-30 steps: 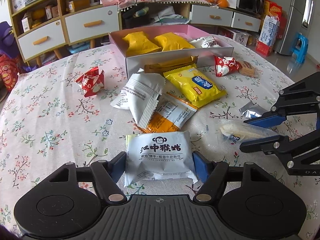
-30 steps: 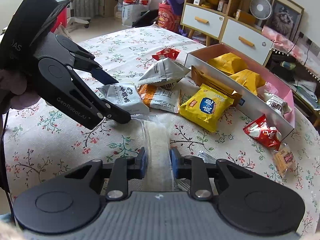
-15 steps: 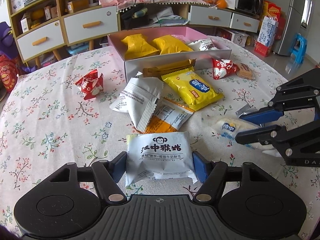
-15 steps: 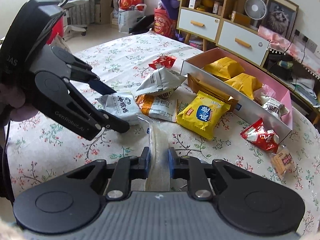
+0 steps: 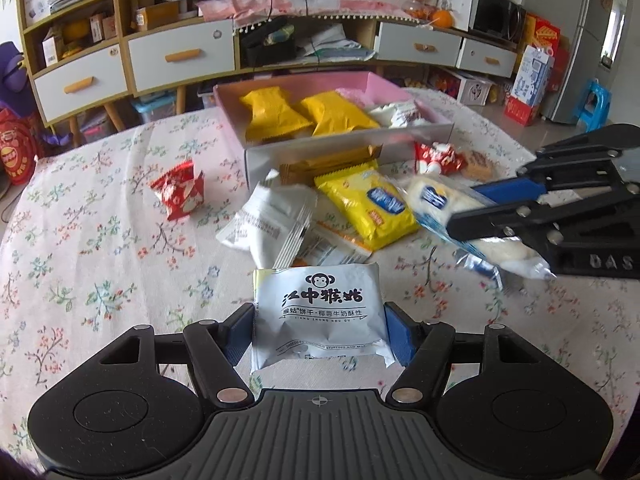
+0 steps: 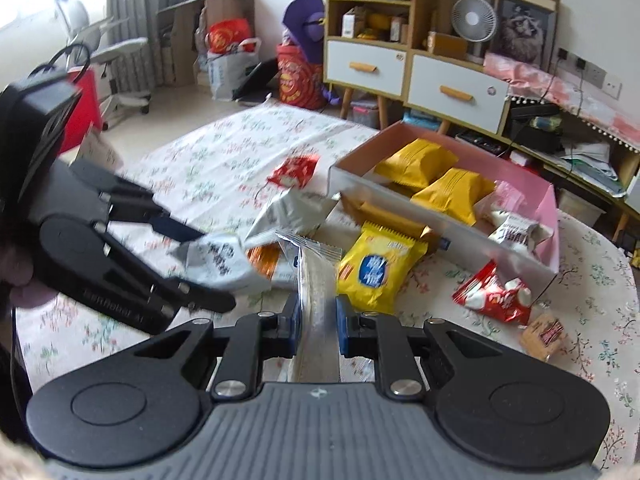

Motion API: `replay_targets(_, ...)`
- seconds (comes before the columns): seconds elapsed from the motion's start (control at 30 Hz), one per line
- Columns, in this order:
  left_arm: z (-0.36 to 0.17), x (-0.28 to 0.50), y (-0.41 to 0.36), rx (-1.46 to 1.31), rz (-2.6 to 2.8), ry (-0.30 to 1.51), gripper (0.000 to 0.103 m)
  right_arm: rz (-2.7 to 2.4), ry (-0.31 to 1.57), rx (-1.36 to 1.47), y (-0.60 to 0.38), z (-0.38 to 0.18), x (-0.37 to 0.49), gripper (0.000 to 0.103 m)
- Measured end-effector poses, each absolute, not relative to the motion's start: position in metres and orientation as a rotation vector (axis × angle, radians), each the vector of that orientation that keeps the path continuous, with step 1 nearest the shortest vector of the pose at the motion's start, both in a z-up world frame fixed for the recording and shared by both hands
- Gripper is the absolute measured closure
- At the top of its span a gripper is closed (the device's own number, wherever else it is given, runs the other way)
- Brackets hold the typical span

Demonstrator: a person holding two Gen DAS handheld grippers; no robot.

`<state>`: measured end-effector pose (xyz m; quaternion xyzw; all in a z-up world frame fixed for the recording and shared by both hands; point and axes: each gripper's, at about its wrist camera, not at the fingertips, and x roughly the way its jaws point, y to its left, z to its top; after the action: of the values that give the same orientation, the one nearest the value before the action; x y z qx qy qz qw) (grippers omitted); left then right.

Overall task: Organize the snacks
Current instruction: 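Carry both packets into the pink box and open both grippers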

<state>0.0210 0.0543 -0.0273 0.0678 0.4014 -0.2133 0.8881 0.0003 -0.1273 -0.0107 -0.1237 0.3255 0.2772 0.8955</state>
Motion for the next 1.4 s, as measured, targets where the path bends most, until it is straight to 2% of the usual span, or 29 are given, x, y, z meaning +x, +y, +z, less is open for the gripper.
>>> replay_targets(0.7,0.031,0.066,0.022,0.110,-0.419,0.725,0.036,0.336,0.688,-0.046,-0.155,0.019,0.061,0.087)
replay_targets(1.0,0.032,0.115,0.002,0.096,-0.356,0.728,0.036,0.234,0.692,0.136,-0.174,0.023,0.095,0.087)
replay_targets(1.4,-0.013,0.176,0.002,0.159,-0.345,0.828,0.036,0.208,0.731,0.179,-0.176,0.007,0.145,0.087)
